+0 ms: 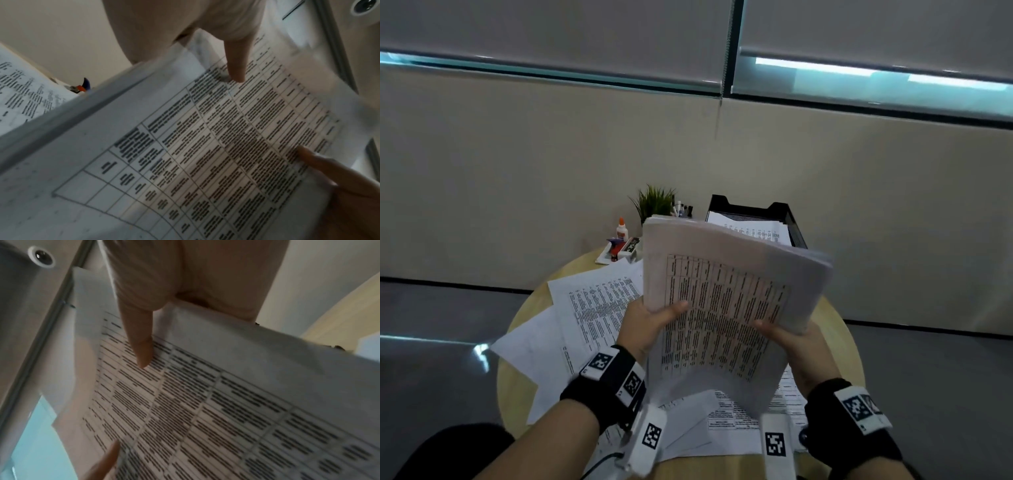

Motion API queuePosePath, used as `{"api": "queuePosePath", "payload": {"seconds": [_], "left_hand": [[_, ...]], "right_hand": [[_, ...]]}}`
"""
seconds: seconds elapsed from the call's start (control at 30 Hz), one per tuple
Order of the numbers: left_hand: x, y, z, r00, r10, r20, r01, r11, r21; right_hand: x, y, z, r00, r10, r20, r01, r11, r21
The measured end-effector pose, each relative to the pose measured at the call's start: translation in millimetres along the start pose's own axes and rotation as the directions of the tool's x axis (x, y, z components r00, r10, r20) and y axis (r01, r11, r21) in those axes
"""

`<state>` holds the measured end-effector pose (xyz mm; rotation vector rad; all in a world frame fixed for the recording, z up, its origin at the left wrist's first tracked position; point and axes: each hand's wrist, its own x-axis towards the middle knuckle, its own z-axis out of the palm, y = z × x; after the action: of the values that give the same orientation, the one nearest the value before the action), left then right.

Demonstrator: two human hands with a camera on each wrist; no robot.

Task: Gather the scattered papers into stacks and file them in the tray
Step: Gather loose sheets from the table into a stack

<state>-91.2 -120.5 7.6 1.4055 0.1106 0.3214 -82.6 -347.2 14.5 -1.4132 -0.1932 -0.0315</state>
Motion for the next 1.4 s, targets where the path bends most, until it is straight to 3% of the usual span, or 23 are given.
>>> {"api": "queuePosePath", "payload": {"seconds": [0.2,0.37,0.63,0.83,0.97,1.13,1.3,1.4], "left_hand": [[-9.0,2.2,-0.3,0.998,0.012,-0.056,-0.018,0.994,-0.111],[-15.2,5.1,-6.2,1.000,0.016,0.020,-0.014,0.997,-0.082],[-25.5,1.8,6.9,0.999,0.034,-0.028,-0.037,0.996,-0.084],[-27.9,9.6,7.1,0.991,0.117,-0.070,-0.122,0.990,-0.074],[-29.4,6.6,11.1,0.996,0.075,-0.040,-0.076,0.997,-0.021],[-21.3,6.1,12.5,0.995,0.095,-0.033,-0.097,0.994,-0.058],[-24.9,-26.3,4.3,0.994,-0.110,0.024,0.108,0.990,0.087],[-22.8,-37.4,-0.3,0.988,-0.153,0.035,0.147,0.979,0.139]], "right_hand": [[-6.2,-9.7,10.4,0.998,-0.049,-0.037,0.047,0.998,-0.042],[-13.3,-25.7,-2.4,0.972,-0.194,-0.130,0.187,0.980,-0.069],[-14.1,-8.9,0.6,0.996,-0.029,-0.087,0.028,1.000,-0.011],[-11.8,-17.5,-0.9,0.992,-0.118,-0.047,0.116,0.992,-0.058],[-12.3,-5.3,-0.6,0.998,-0.061,-0.029,0.056,0.988,-0.146],[-5.9,-2.2,-5.3,0.998,-0.029,-0.051,0.025,0.998,-0.065],[-12.9,27.0,-4.1,0.988,0.137,-0.072,-0.143,0.986,-0.083],[-9.9,36.9,-4.9,0.976,0.188,-0.108,-0.198,0.976,-0.090]]}}
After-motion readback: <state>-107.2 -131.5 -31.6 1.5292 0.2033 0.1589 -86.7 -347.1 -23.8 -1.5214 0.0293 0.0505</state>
